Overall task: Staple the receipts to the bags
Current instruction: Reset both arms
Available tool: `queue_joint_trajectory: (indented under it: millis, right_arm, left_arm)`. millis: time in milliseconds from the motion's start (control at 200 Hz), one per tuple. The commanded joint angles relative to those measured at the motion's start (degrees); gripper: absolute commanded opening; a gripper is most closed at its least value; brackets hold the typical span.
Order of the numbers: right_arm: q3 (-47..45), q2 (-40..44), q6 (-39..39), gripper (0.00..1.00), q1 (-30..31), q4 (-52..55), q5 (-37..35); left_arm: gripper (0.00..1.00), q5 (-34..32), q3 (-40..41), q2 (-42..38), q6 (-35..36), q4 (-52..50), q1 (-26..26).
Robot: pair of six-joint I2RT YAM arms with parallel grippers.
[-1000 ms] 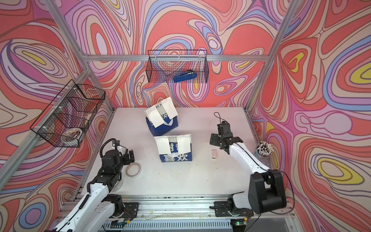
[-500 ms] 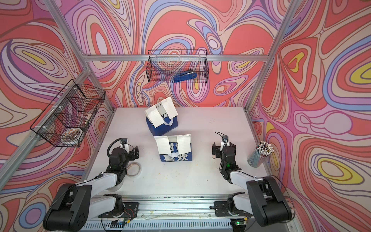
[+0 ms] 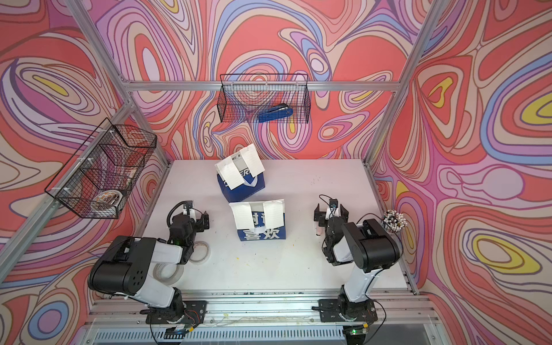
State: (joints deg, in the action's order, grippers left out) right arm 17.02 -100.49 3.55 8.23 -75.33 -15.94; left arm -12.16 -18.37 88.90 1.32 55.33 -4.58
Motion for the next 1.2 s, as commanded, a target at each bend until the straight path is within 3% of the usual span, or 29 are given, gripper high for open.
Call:
queue_joint_trajectory:
  millis: [0, 220, 1197]
  right_arm:
    - [1.5, 0.9, -0.4, 0.99, -0.5, 1.4, -1.0]
    - [4.4, 1.9, -1.8, 0.98, -1.9, 8.6, 0.5]
    - [4.5, 1.9, -1.8, 0.98, -2.0, 8.9, 0.6]
  left_arm:
    - [1.00, -0.7, -0.9, 0.4, 0.0, 2.2, -0.5]
    - [1.00, -0.1, -1.7, -0.5, -0.1, -1.0, -0.4]
    - [1.00, -0.1, -1.4, -0.1, 0.1, 0.2, -0.4]
